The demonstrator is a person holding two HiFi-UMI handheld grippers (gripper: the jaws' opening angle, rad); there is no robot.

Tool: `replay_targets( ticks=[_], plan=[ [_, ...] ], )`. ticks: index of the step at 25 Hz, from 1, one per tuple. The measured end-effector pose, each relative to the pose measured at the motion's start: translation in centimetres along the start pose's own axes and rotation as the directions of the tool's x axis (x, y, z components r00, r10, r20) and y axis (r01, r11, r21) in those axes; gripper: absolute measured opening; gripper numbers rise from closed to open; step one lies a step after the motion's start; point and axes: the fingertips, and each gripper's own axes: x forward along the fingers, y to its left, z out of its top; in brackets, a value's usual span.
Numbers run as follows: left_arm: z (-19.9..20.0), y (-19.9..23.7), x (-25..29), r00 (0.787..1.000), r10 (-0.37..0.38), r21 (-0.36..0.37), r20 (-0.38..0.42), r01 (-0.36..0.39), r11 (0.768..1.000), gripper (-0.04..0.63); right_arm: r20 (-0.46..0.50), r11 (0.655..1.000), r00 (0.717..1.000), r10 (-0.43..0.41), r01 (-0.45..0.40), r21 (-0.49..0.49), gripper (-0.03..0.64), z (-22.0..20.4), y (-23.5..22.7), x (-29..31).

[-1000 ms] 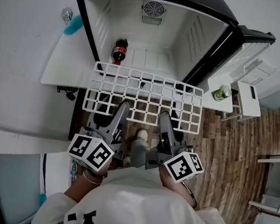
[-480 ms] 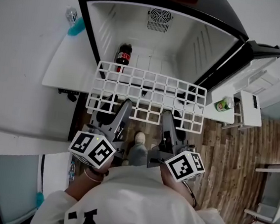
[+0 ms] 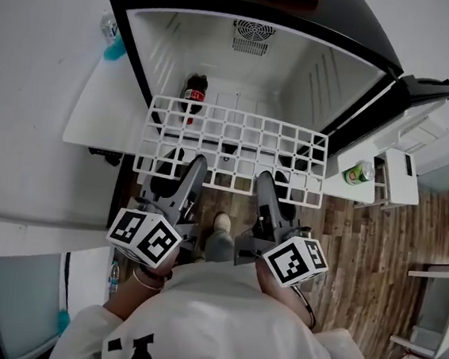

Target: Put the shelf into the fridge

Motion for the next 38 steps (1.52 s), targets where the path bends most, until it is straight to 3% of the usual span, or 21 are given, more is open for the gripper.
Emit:
replay_targets(
  ticks=[38],
  plan=[
    [0.5, 2.3, 2.9, 1.0, 0.014, -0.041, 0.013, -0.014, 0.999, 0.215, -0.011, 0.999, 1.0, 0.027, -0.027, -0.036, 0.181, 0.5, -0.5, 3.7]
  ],
)
